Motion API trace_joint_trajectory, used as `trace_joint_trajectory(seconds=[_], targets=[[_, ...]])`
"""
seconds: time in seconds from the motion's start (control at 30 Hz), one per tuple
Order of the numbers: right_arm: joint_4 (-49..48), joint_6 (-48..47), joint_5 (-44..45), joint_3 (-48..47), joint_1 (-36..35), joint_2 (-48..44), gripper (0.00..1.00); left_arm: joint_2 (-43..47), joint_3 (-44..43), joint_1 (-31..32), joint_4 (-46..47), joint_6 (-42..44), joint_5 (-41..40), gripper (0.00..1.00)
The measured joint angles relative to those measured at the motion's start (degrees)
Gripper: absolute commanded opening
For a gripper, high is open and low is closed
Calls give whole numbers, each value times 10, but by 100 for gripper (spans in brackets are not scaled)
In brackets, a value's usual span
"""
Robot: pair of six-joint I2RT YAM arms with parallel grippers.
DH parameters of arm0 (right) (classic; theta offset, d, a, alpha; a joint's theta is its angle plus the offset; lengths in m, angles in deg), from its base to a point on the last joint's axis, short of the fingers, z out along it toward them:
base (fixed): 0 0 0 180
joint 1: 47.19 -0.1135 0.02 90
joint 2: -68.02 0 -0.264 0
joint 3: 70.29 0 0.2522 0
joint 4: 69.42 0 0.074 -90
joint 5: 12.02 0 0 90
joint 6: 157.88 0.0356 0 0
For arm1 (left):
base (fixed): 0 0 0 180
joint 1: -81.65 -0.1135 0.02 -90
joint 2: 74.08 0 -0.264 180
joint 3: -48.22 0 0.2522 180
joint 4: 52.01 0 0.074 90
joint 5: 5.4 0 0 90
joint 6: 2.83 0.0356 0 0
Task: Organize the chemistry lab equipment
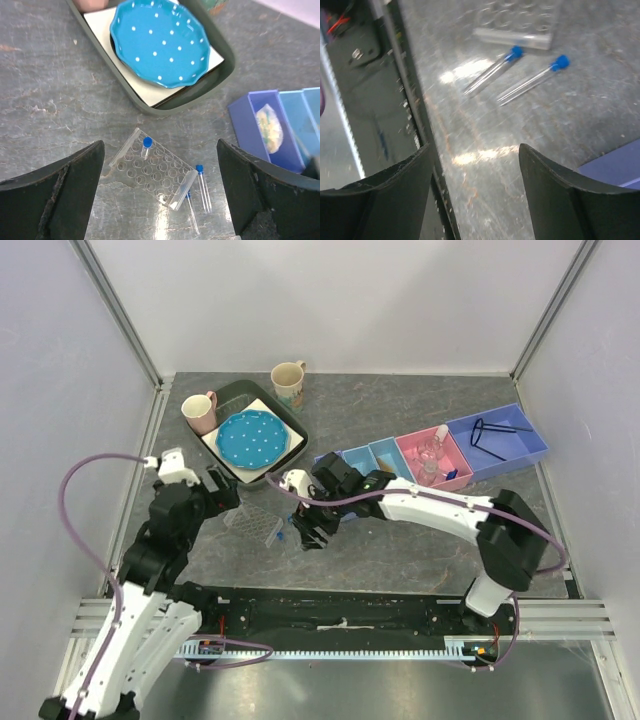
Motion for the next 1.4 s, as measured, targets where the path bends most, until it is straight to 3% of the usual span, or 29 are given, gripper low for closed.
trace_joint_trajectory(seconds=[0.23,0.43,0.83,1.17,1.27,1.4], targets=[[-33,150,135,-59,-4,99,75,132,12,0,-32,10,-1,100],[-33,214,204,-82,-18,135,72,188,32,0,-47,10,-9,100],[-34,244,276,-99,-37,195,68,206,32,0,-52,10,-22,99],[-36,253,284,-108,-47,208,68,211,33,0,-52,10,-24,99],[-39,253,295,-109,-49,215,63,211,33,0,-52,10,-26,99],[-42,251,322,-109,-51,218,49,211,33,0,-52,10,-27,98]])
